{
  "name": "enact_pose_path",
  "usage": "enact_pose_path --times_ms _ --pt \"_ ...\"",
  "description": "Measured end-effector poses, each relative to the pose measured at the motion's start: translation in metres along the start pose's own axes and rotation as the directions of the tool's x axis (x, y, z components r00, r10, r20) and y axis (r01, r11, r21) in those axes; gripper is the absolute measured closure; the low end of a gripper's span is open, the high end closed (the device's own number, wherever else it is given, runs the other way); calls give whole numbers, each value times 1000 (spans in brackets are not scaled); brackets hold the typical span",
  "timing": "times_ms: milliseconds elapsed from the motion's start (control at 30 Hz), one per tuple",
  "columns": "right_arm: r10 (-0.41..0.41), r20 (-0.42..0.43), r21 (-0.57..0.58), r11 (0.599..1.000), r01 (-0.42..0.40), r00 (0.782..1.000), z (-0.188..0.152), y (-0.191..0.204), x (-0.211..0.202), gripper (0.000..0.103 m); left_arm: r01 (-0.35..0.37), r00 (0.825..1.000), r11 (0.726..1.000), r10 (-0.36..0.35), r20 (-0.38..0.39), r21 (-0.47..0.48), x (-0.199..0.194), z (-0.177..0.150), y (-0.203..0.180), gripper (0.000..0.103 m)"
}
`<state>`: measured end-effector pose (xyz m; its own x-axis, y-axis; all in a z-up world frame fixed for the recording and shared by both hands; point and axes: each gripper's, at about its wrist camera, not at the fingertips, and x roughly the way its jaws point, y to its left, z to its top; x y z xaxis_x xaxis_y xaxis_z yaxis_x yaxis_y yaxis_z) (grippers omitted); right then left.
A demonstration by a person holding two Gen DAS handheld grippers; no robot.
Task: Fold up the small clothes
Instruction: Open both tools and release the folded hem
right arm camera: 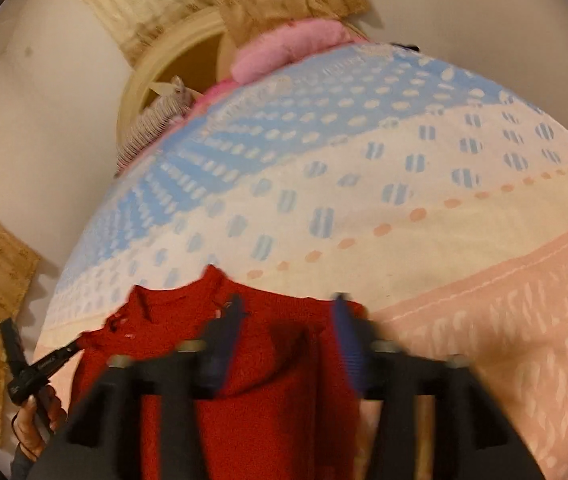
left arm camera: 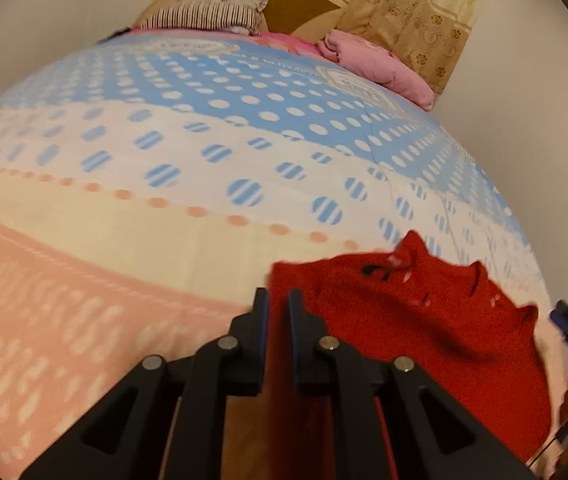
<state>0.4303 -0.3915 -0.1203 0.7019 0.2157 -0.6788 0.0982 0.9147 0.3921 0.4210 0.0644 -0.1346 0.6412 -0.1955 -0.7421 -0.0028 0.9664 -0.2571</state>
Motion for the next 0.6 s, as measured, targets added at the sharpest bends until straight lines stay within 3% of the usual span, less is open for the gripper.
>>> enact_pose_path --times_ms 67,167,233,300,433,467,600 --pt "-22 -14 -81 997 21 1000 -10 14 -5 50 -18 1000 1000 18 21 23 -8 -6 2 78" --pt "14 -105 -153 988 -30 994 -26 35 2 50 -38 999 997 37 26 73 -13 -17 -6 57" --pt "-1 -190 -235 971 -45 982 -34 57 19 50 -66 998 990 64 24 124 -9 -20 -16 57" --pt "-68 -215 -300 954 1 974 -36 73 34 50 -89 996 983 83 42 161 -10 -21 -25 57" --pt "-167 -94 -356 926 124 981 -22 78 39 50 -81 995 972 64 81 222 -17 -8 -37 57" --pt "-160 -74 -322 938 128 984 -17 68 36 50 -68 996 969 51 79 236 -17 -4 -38 57" --pt "-182 -75 -262 952 157 980 -8 34 36 50 -8 999 963 -5 47 270 -3 8 -42 57"
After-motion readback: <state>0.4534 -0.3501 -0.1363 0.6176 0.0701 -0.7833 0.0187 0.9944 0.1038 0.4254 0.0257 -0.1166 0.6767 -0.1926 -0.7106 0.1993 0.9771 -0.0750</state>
